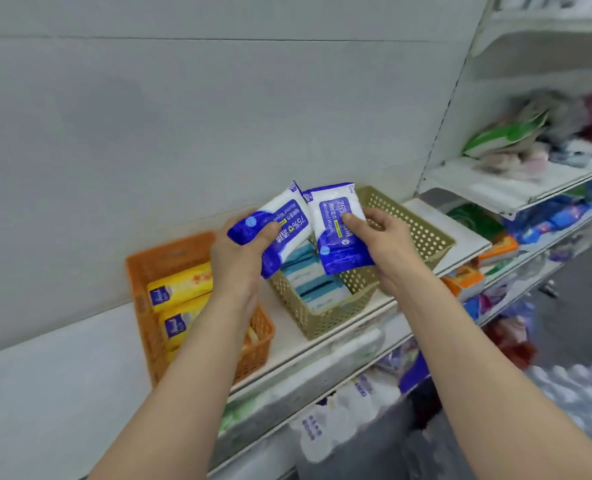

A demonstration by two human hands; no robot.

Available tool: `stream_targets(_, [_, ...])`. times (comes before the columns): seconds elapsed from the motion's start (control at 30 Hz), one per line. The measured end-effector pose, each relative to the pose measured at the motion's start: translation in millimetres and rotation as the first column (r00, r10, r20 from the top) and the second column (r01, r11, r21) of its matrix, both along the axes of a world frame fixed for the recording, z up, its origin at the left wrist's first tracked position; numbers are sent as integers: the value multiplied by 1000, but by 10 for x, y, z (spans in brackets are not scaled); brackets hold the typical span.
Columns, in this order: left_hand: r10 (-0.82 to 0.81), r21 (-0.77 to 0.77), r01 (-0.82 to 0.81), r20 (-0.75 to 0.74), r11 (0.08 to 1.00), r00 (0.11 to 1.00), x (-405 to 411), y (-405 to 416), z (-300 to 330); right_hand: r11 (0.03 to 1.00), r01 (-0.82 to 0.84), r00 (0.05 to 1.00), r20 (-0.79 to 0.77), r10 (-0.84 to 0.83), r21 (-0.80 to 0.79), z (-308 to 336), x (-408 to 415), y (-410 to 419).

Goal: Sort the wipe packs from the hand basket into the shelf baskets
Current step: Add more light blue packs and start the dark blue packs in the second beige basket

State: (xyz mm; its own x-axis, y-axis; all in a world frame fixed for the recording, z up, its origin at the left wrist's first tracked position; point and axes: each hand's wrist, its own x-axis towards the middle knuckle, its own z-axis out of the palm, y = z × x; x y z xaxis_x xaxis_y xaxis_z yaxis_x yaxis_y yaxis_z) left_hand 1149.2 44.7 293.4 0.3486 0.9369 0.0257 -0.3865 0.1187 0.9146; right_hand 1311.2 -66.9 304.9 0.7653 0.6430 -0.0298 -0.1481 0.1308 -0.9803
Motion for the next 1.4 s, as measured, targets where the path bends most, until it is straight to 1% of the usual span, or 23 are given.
stream_targets(0.1, [2,0,-2,-20,1000,1000,387,90,14,999,25,999,24,-26,20,-4,375,53])
stream_targets(0.2, [37,-15,-37,-49,999,998,760,160,21,1000,12,997,73,-12,-10,-30,796,137])
stream_targets(0.3, [92,-24,-94,-82,995,992,1129,241,-15,998,-61,995,84,62,-16,-63,1252,294])
stream_targets(0.4, [137,-71,-145,-103,987,985,1516,268,-82,981,-189,976,101,193,-45,-97,1713,441])
stream_targets(0.5, [163,-136,-181,-136,974,977,1912,258,-142,946,-298,942,124,313,-126,-146,2236,534])
stream_targets(0.63, [163,-225,-190,-135,955,977,2329,199,-229,887,-379,894,142,425,-263,-223,2912,625])
stream_targets(0.7, [192,-259,-217,-118,941,974,2464,140,-279,855,-381,875,161,457,-352,-300,3165,689])
stream_targets(0.77, [240,-291,-262,-107,920,965,2526,98,-305,817,-344,842,232,487,-463,-402,3298,780])
stream_targets(0.83, [294,-326,-317,-120,890,948,2550,89,-324,756,-316,748,340,570,-573,-520,3357,914])
stream_targets(0.93, [324,-330,-353,-142,875,935,2476,118,-334,679,-264,536,481,694,-686,-698,3305,1140])
stream_targets(1.0, [329,-302,-364,-162,881,930,2397,135,-354,637,-261,439,499,747,-725,-796,3246,1304])
stream_targets(1.1, [337,-291,-368,-153,883,929,2335,149,-397,605,-240,342,517,785,-759,-905,3180,1502])
stream_targets(1.17, [346,-297,-372,-137,880,928,2328,163,-423,584,-188,266,532,804,-789,-1015,3153,1576])
stream_targets(1.2, [351,-300,-374,-130,877,927,2335,168,-433,571,-134,215,539,815,-810,-1069,3136,1591])
stream_targets(1.27, [352,-302,-376,-132,876,927,2357,178,-444,575,19,125,573,810,-818,-1160,3091,1601])
stream_targets(1.33, [345,-308,-369,-132,877,929,2384,186,-458,629,157,50,642,765,-762,-1261,3029,1586])
stream_targets(1.37, [345,-313,-368,-127,875,930,2401,192,-463,642,193,41,660,750,-742,-1318,2994,1573])
stream_targets(1.4, [349,-319,-369,-121,873,929,2421,199,-465,637,200,70,660,748,-744,-1368,2966,1561])
